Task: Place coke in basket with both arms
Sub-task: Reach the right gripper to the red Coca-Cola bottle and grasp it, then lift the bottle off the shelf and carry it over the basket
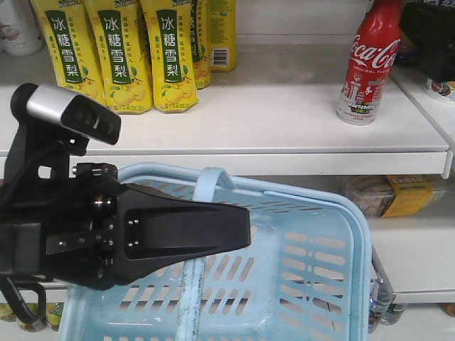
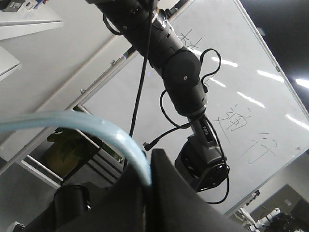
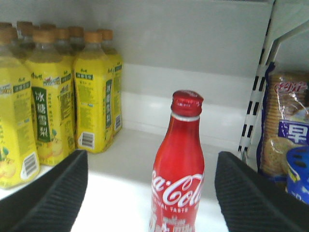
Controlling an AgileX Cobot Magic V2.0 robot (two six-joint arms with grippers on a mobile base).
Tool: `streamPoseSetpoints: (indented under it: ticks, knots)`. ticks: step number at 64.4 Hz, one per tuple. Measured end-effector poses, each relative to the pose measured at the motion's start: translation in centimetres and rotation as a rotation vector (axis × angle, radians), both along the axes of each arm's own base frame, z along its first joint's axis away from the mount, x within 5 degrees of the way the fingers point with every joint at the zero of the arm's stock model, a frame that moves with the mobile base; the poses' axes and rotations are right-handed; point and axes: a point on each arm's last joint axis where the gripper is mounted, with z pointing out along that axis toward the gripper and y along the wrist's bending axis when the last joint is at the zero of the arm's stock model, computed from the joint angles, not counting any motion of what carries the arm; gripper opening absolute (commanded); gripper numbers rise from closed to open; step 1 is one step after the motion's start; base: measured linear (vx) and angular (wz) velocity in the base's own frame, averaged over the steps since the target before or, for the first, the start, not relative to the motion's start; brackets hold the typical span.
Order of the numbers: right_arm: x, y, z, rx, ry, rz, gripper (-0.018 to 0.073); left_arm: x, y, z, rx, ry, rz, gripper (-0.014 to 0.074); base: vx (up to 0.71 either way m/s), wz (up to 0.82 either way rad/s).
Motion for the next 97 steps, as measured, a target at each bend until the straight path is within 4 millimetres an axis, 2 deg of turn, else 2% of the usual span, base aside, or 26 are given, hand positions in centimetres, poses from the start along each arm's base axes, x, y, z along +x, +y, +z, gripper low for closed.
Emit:
streamPoseSetpoints:
  ticks: [7,24,44,57,62,66,82,90,97]
  knots:
    - [1.0,0.3,-0.1,0.011,-0.024,0.002,0.0526,0.0,0.0,0.0,0.000,0.000,0.000,-0.0006,0.00,0.00]
    - [4.8,1.5,-1.7,0.025,-0.036,0.007,0.0526,0.0,0.0,0.0,0.000,0.000,0.000,-0.0006,0.00,0.00]
    - [8.1,1.0,-0.9,0.097,-0.043,-0.044,0.0526,0.0,0.0,0.0,0.000,0.000,0.000,-0.0006,0.00,0.00]
    - [10.1,1.3,-1.4,0.096,-0.018,-0.051,0.0513,0.0,0.0,0.0,0.000,0.000,0.000,-0.0006,0.00,0.00]
    - [10.6,1.4,-1.7,0.093,-0.007,-0.052,0.0469,0.0,0.0,0.0,0.000,0.000,0.000,-0.0006,0.00,0.00]
    - [10.7,1.4,-1.8,0.092,-0.004,-0.052,0.0393,0.0,0.0,0.0,0.000,0.000,0.000,-0.0006,0.00,0.00]
    - [10.7,1.4,-1.8,0.084,-0.008,-0.053,-0.0017,0.0,0.0,0.0,0.000,0.000,0.000,-0.0006,0.00,0.00]
    - [10.2,1.3,-1.5,0.077,-0.001,-0.052,-0.0010,0.0,0.0,0.0,0.000,0.000,0.000,-0.0006,0.00,0.00]
    - [8.7,1.0,-0.8,0.068,0.033,-0.050,-0.0009,0.0,0.0,0.0,0.000,0.000,0.000,-0.0006,0.00,0.00]
